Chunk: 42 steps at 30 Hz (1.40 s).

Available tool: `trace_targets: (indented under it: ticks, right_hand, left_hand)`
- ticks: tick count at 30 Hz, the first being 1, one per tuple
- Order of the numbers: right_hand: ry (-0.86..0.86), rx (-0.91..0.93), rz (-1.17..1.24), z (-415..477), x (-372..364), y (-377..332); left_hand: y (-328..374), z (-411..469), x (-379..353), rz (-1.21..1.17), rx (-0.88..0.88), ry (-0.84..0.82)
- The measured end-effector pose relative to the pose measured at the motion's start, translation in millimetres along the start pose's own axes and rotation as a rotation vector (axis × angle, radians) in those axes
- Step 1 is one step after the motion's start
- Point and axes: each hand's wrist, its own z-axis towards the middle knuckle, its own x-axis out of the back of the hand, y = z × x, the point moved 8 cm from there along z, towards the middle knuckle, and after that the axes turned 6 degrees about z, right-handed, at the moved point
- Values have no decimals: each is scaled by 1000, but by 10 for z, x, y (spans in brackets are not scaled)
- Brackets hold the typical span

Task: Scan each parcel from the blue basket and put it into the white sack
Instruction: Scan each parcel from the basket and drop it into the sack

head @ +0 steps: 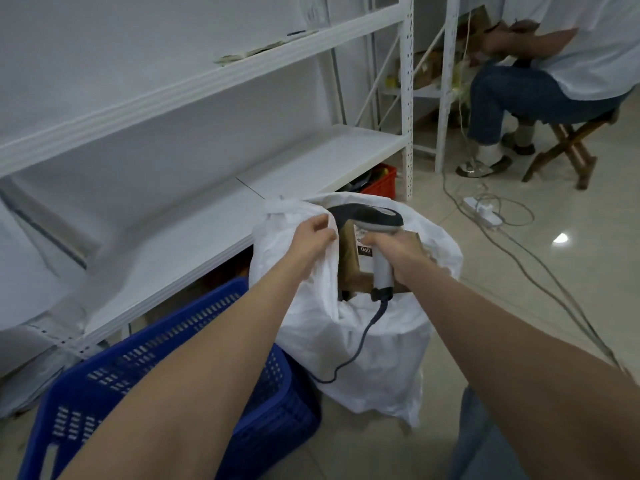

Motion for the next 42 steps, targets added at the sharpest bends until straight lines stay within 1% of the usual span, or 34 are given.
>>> trace_targets:
  ticks: [2,3,4,7,9,12,14,16,21,23,25,27,31,34,36,38,40,42]
  right_hand:
    - [4,4,17,57,6,-16]
    - [15,6,16,96,28,-3]
    - [23,-4,10,170,60,50]
    - [35,-27,45,307,201,204]
    - [142,-31,90,273,406,253]
    - [343,-18,158,268,808,324]
    - [415,-42,103,266,1019,370]
    - [409,-96,63,327,1099,485]
    - [177,-181,319,374,864,684]
    - [107,-195,367,390,733,681]
    - [72,-184,375,422,587,611]
    - [87,-135,348,481,458,477]
    - [184,-58,218,673,215,167]
    - [262,-31,213,845,62,40]
    - [289,-27,197,898,-29,-24]
    - [312,-49,152,865,-88,-77]
    - [318,-66,84,805,-106,-151]
    - [300,-74,34,730,-140,-283]
  left_hand:
    - [-56,-10,-263,117,-29,-146]
    - [-107,15,-370,185,-33,-178]
    - [-148,45,-446,269,-22,-172]
    - [-222,182,-562,518,40,-57]
    - [-215,255,-624,631,54,-39]
    - [-200,313,-611,689,68,-67]
    - [-214,316,-560,704,82,-64]
    - [-232,300,-536,696,91,-62]
    - [-308,299,-491,599,118,-108]
    - [-383,310,-420,541,136,-118]
    - [-465,345,-304,514,145,-110]
    - [-513,424,-177,510,143,-101]
    - [-566,697,21,518,149,-114]
    - [-578,892,83,514,131,-168]
    - [-624,941,121,439,147,-214]
    - [-717,915,159,292,234,-244]
    - [-714,827,239,206,314,-206]
    - [-594,772,436,153,362,-44]
